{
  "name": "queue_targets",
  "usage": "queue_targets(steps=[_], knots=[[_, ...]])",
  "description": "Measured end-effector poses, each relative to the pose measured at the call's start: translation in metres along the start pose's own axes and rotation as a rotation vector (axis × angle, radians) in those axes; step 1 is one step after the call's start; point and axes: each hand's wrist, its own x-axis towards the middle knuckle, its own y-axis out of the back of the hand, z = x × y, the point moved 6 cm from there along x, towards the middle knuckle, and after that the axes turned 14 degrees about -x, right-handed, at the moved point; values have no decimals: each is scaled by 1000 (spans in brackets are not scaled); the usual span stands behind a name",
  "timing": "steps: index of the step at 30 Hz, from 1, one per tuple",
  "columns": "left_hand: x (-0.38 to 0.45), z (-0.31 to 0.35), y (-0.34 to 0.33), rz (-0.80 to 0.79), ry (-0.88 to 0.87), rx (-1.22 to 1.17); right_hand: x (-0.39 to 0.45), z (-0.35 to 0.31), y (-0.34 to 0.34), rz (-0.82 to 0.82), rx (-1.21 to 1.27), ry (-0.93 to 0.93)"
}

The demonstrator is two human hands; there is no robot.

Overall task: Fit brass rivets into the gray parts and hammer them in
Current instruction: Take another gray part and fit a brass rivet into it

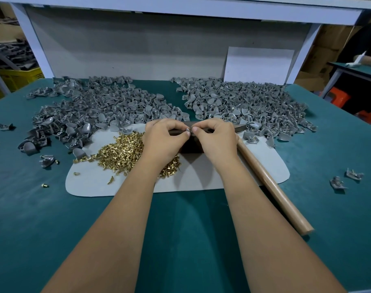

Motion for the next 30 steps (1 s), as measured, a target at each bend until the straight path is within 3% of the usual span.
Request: queue_targets(steps=[14,20,26,30], knots=[[-3,2,1,1,9,-28,-2,-3,-2,80,-223,87],[-4,1,0,-2,15,-37,-4,0,-2,77,-81,119],[-2,0,1,5,19,-42,0,12,0,49,267,-78],[-2,0,1,11,21,-57,2,14,-1,19,275,-108]])
